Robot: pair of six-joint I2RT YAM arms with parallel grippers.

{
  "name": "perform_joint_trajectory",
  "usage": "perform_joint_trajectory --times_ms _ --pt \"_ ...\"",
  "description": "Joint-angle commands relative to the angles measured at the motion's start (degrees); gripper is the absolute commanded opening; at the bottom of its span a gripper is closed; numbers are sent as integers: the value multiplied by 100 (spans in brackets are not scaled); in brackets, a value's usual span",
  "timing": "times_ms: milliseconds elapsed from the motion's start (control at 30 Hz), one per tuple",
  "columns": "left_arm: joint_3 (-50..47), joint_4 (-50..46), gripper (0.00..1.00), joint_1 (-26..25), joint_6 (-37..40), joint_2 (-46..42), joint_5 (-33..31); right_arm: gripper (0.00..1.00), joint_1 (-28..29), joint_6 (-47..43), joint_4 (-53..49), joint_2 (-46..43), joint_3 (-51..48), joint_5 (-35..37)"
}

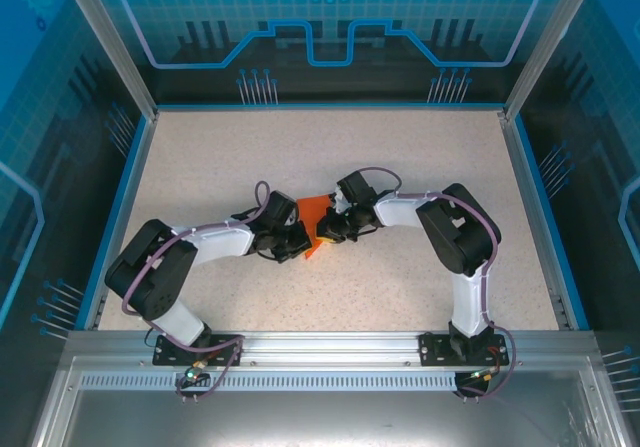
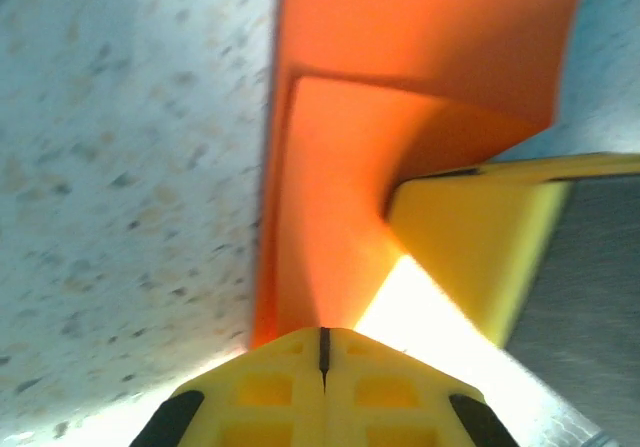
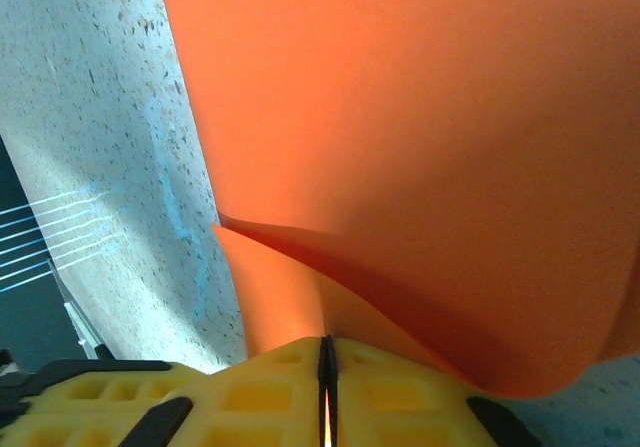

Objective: Fold a paper plane with a square sheet of paper (pick it up from the middle)
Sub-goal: Third fold the triangle at the center of the table.

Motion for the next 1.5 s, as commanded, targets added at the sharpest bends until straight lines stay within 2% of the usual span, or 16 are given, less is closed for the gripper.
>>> perform_joint_trajectory --times_ms 0,300,833,1467 --pt "-66 -169 0 -33 -67 -83 32 11 -14 73 -126 185 -101 -54" --pt "122 68 0 -37 10 -198 313 11 -9 20 -217 211 -88 -31" --pt "403 110 0 -36 30 326 513 11 -1 -29 -371 282 -3 -1" --pt "354 -485 0 -45 130 472 127 12 0 -155 -759 371 110 177"
